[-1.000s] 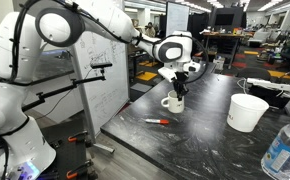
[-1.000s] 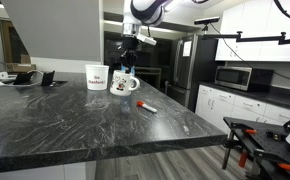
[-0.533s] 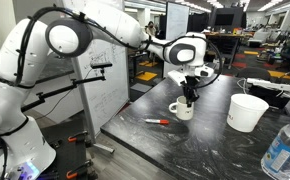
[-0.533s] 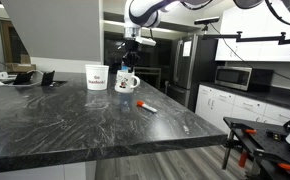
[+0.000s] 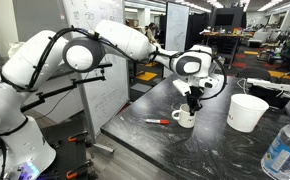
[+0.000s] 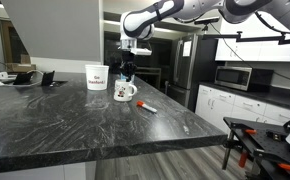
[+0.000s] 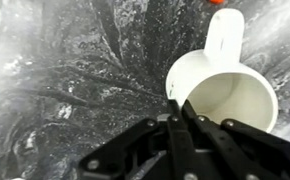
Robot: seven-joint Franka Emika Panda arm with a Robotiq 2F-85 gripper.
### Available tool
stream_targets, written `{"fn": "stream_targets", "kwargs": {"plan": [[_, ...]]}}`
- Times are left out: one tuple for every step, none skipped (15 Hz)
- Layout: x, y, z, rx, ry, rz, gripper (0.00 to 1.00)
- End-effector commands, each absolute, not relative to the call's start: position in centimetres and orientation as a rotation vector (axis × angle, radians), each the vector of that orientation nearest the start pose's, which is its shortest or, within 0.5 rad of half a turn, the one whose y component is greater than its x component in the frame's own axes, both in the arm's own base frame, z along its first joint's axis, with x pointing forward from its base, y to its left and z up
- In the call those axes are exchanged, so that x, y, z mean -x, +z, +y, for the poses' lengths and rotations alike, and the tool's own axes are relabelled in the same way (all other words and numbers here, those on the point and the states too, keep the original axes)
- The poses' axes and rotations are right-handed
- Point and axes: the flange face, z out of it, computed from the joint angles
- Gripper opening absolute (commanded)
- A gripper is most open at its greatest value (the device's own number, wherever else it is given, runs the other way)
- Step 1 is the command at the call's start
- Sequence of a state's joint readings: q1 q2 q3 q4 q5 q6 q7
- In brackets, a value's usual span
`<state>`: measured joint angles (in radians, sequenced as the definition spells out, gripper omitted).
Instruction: Move the mug cup from the left to the right
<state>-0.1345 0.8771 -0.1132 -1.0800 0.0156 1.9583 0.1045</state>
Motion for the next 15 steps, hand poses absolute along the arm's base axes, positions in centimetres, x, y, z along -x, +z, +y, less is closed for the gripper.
{"fn": "stream_targets", "kwargs": {"plan": [[-76.1,30.4,-16.3,3.124,0.033,0.564,0.1],[-76.1,30.6,-16.2,3.118,0.041,0.556,0.33],[-76.0,30.9,-16.1,3.12,0.066,0.551,0.35],[-75.9,31.4,-16.0,3.117,0.075,0.537,0.38],[-75.8,32.2,-15.8,3.13,0.081,0.543,0.46],[-75.6,32.9,-15.5,3.127,0.086,0.541,0.52],[-75.3,34.2,-15.2,3.132,0.087,0.537,0.61],[-75.1,35.5,-14.8,3.137,0.072,0.527,0.67],[-74.8,36.7,-14.3,3.128,0.065,0.516,0.74],[-74.0,38.3,-13.5,3.119,0.071,0.507,0.83],[-73.3,39.7,-12.8,3.108,0.084,0.491,0.89],[-72.3,41.2,-11.9,3.101,0.092,0.489,0.98],[-71.4,42.5,-11.1,3.097,0.093,0.485,1.0],[-70.7,43.8,-10.4,3.103,0.061,0.5,1.0],[-69.9,44.9,-9.7,3.101,0.044,0.509,1.0]]}}
